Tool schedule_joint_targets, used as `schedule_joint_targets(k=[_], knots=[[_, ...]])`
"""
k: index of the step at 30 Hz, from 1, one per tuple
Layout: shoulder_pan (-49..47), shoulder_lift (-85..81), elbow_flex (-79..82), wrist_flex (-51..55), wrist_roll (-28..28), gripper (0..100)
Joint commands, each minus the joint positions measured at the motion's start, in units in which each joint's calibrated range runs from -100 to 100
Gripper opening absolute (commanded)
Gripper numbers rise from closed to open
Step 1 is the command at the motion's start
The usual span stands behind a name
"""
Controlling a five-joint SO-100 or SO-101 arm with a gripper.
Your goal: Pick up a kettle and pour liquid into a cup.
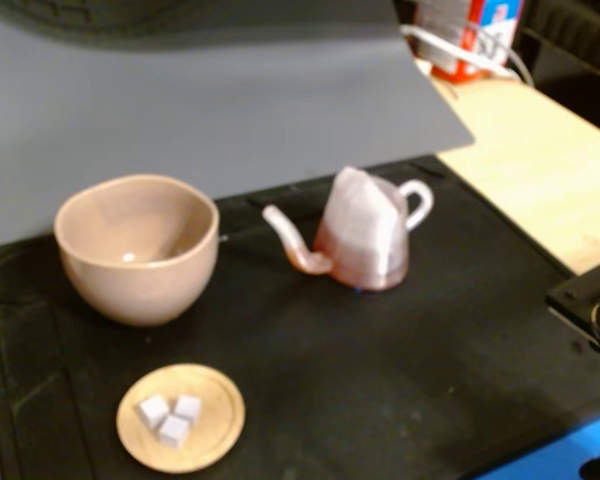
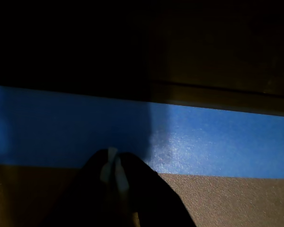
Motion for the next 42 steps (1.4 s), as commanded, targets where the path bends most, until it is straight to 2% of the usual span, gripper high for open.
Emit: schedule_joint_targets(k=[1, 32, 37, 42], knots=[[-0.07, -0.17, 0.11, 0.39, 0.2, 1], [-0.45, -0.35, 0.11, -0.31, 0.14, 1], [-0.37, 0.17, 0.11, -21.14, -0.22, 1], [0.16, 0.25, 0.11, -31.69, -0.28, 1]])
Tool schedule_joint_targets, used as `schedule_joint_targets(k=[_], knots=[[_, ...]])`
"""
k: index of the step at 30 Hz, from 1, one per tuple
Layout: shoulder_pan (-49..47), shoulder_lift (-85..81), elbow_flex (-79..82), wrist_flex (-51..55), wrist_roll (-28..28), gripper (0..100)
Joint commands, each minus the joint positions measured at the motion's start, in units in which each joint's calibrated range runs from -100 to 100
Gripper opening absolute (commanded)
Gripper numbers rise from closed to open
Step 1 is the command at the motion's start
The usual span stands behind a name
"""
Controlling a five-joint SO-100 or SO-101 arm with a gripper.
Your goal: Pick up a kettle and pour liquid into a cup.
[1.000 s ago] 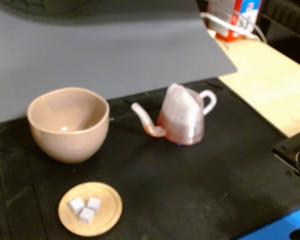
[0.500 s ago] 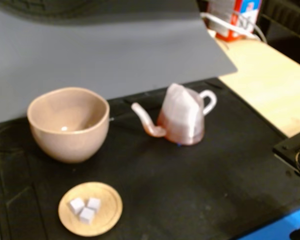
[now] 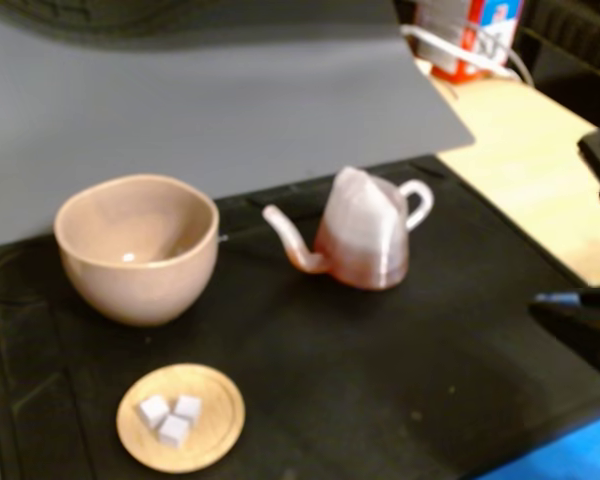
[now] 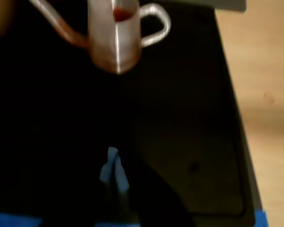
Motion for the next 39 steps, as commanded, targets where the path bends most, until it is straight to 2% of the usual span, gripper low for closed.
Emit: schedule_joint_targets(k=[1, 7, 8, 13, 15, 19, 21, 22, 24, 25, 28, 32, 35, 39], knots=[[0.39, 0.25, 0.11, -5.94, -0.07, 1], [2.21, 0.93, 0.11, -13.72, -0.12, 1], [2.29, 3.24, 0.11, -17.62, -0.12, 1], [2.21, 28.49, -6.88, -36.64, -0.12, 1], [1.76, 47.69, -16.31, -47.79, 0.25, 1], [2.29, 56.39, -21.49, -48.57, 0.56, 1], [2.37, 58.02, -21.58, -48.66, 3.82, 4], [2.37, 60.66, -21.58, -53.33, 4.24, 9], [1.83, 68.51, -24.66, -61.63, 4.29, 10], [1.76, 73.03, -27.75, -62.32, 4.66, 10], [2.14, 83.44, -28.47, -74.68, 10.22, 10], [1.91, 95.9, -29.2, -91.72, 10.69, 10], [2.37, 100.42, -31.56, -94.4, 14.26, 10], [2.37, 104.69, -35.01, -94.4, 14.26, 11]])
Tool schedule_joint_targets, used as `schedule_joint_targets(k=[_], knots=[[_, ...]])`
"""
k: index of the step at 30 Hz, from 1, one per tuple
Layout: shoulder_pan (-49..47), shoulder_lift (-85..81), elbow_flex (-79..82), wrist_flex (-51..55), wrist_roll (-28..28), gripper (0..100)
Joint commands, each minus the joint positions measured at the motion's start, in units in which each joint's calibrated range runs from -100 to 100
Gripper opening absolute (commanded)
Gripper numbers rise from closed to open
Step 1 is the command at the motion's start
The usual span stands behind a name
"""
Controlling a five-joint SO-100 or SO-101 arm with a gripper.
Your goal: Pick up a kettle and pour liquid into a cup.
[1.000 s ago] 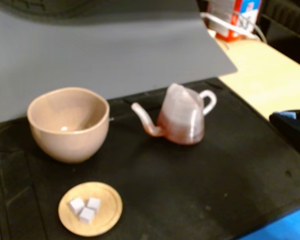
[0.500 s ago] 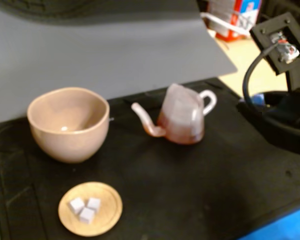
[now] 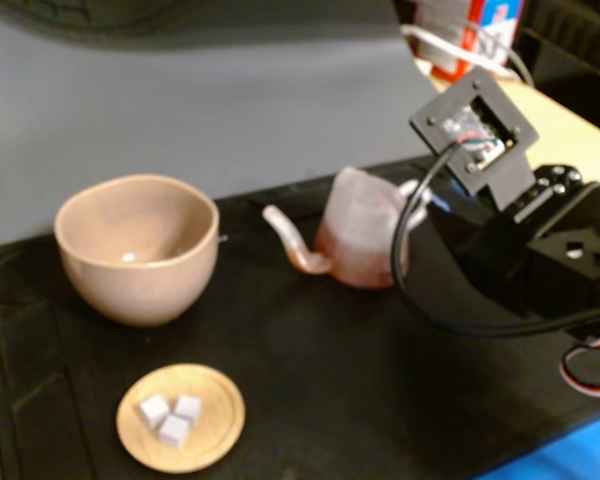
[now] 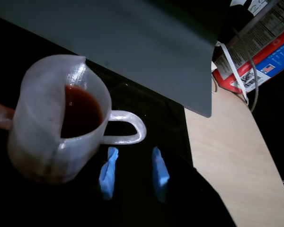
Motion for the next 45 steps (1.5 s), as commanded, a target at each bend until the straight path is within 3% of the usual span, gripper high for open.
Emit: schedule_joint_targets(k=[1, 4, 20, 25, 45], knots=[[0.18, 2.03, -3.24, -1.09, 0.33, 11], [1.47, 3.99, -3.24, -1.01, 0.33, 18], [1.85, 12.61, -13.76, -0.57, 2.48, 19], [1.62, 22.25, -18.66, -6.71, 2.48, 19], [2.61, 27.2, -28.83, -6.45, 3.63, 18]])
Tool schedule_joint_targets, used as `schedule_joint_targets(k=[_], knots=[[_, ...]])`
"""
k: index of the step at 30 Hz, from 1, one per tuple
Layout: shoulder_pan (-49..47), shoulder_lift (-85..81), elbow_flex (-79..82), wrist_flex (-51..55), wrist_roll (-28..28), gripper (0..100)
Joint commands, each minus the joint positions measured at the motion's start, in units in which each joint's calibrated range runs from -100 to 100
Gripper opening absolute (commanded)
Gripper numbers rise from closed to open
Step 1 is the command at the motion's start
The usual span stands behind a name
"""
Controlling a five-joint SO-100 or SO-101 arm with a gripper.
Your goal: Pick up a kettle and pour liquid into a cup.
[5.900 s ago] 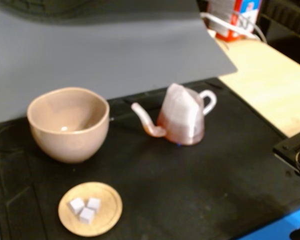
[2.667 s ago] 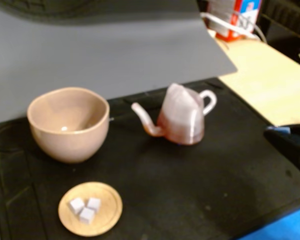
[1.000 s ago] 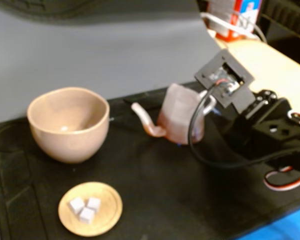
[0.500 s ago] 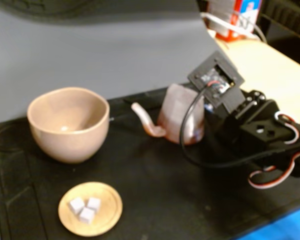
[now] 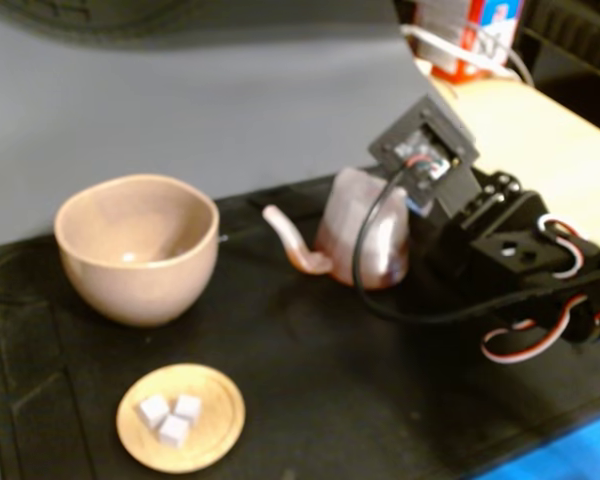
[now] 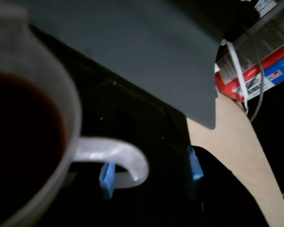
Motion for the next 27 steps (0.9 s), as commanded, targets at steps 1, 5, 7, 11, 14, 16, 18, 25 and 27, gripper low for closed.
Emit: schedule_joint_targets(k=[1, 5, 7, 11, 14, 16, 18, 25, 27], knots=[[0.27, -1.14, -1.95, -0.85, -0.09, 18], [0.19, -1.14, -1.4, -1.11, 0.17, 13], [0.27, -1.14, -1.22, -1.11, 0.17, 13], [2.47, -1.22, -0.95, -3.71, -0.09, 12], [2.62, -1.22, -0.95, -3.71, -0.19, 10], [3.0, -1.22, -0.95, -4.23, -0.19, 2], [2.7, -1.22, -0.95, -4.23, -0.19, 0], [2.4, -0.88, -0.95, -4.23, -0.24, 0], [2.32, -1.22, -0.86, -4.23, -0.3, 0]])
